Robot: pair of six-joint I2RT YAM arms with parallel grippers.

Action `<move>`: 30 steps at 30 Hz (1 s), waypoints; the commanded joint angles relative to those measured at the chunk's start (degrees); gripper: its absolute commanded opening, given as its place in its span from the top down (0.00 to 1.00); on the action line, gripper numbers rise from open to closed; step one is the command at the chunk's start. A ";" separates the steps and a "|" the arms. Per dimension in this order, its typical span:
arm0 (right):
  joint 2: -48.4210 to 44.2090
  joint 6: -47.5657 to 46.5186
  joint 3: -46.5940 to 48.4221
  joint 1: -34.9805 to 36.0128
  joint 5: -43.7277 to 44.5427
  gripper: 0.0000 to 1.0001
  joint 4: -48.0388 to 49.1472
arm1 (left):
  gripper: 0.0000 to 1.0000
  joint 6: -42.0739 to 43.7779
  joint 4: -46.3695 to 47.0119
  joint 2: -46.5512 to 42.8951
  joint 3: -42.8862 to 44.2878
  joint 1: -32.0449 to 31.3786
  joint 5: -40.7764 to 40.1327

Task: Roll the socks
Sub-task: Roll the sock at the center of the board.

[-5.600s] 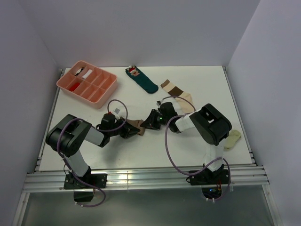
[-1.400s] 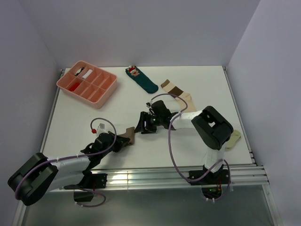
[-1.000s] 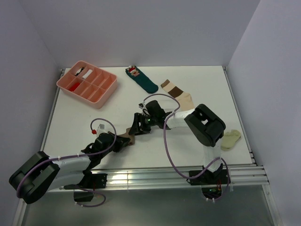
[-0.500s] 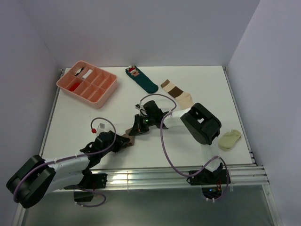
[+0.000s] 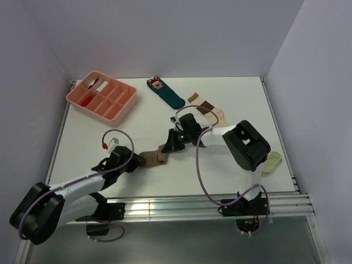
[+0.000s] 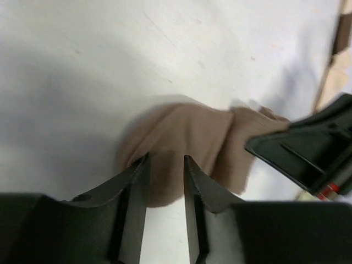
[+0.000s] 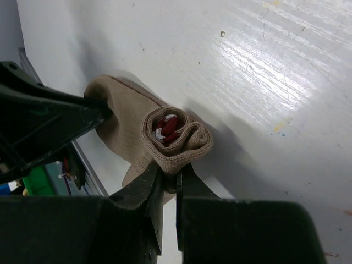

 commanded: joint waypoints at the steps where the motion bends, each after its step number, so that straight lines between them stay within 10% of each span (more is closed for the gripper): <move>1: -2.68 -3.00 -1.52 0.09 2.55 1.00 -1.76 | 0.67 4.84 1.25 4.94 3.58 1.67 0.80; 16: -10.42 -3.88 -5.65 -2.71 4.85 1.00 -2.82 | 0.99 14.86 0.64 24.72 18.26 10.03 4.05; 30: -6.83 -5.01 -3.55 -2.02 9.84 1.00 -7.81 | 0.94 19.08 9.78 23.68 16.86 8.36 10.12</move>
